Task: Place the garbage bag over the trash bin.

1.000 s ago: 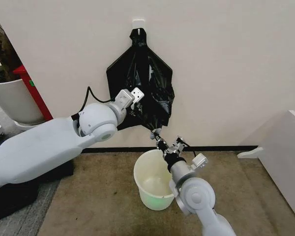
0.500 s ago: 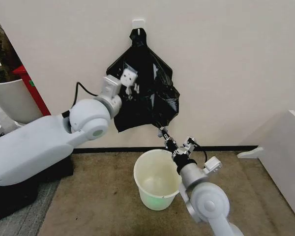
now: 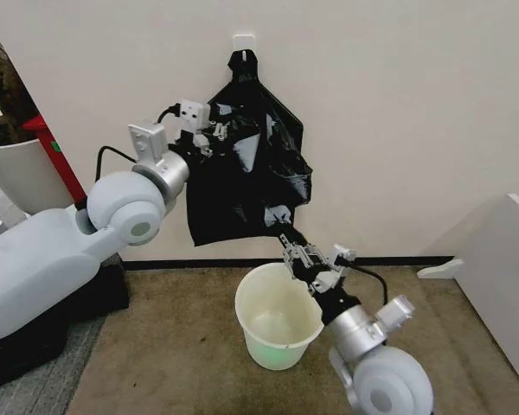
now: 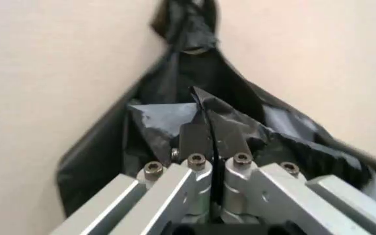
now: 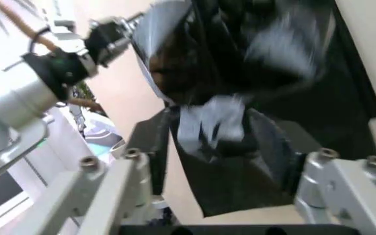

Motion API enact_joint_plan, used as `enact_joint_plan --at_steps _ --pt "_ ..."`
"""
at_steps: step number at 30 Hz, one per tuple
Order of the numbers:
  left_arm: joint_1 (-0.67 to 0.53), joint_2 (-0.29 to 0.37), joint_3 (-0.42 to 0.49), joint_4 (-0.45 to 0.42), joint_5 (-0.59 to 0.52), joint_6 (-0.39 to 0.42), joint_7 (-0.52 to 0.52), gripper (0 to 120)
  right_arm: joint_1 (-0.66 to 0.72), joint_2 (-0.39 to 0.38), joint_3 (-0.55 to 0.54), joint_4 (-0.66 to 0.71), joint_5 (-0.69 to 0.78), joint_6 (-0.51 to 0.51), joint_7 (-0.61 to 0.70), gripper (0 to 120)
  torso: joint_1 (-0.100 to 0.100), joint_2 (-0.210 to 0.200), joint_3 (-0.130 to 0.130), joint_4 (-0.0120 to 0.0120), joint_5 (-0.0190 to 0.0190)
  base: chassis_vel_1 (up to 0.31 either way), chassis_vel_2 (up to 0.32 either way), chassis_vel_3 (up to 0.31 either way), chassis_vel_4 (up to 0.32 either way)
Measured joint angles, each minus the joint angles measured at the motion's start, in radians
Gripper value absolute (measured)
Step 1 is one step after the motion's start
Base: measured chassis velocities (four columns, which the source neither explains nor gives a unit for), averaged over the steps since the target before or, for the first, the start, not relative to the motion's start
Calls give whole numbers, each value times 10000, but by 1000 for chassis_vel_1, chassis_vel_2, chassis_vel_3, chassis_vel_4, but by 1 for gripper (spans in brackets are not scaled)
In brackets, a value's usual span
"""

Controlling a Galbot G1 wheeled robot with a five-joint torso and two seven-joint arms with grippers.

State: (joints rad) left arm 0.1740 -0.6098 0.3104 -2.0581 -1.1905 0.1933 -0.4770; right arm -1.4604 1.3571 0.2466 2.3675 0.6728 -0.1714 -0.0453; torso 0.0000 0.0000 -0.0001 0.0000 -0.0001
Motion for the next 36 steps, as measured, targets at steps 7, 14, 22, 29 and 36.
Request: enact_joint_plan --at_steps 7,14,22,29,36 --pt "1342 444 -1398 -1 12 -513 435 0 176 -320 183 559 -1280 183 -141 70 0 0 0 -1 2 0 0 0 0" --pt "2736 1020 -2525 -270 -100 -733 638 0 2128 -1280 15 95 -1769 -328 964 96 0 -1 1 1 0 0 0 0 0" --pt "3381 1407 -3044 -546 -181 -741 682 0 4480 -1711 -1126 -684 127 -1261 3628 100 0 -3 2 1 2 0 0 0 0" --pt "3343 1552 -3068 -572 -207 -746 686 0 6293 -1754 -2428 -734 1971 -1829 5415 100 0 -2 2 0 0 0 0 0 0" --pt "3372 1693 -3129 -617 -210 -747 683 0 7607 -1539 -3152 -1057 1871 -2223 5567 100 0 -2 1 -1 0 0 0 0 0"
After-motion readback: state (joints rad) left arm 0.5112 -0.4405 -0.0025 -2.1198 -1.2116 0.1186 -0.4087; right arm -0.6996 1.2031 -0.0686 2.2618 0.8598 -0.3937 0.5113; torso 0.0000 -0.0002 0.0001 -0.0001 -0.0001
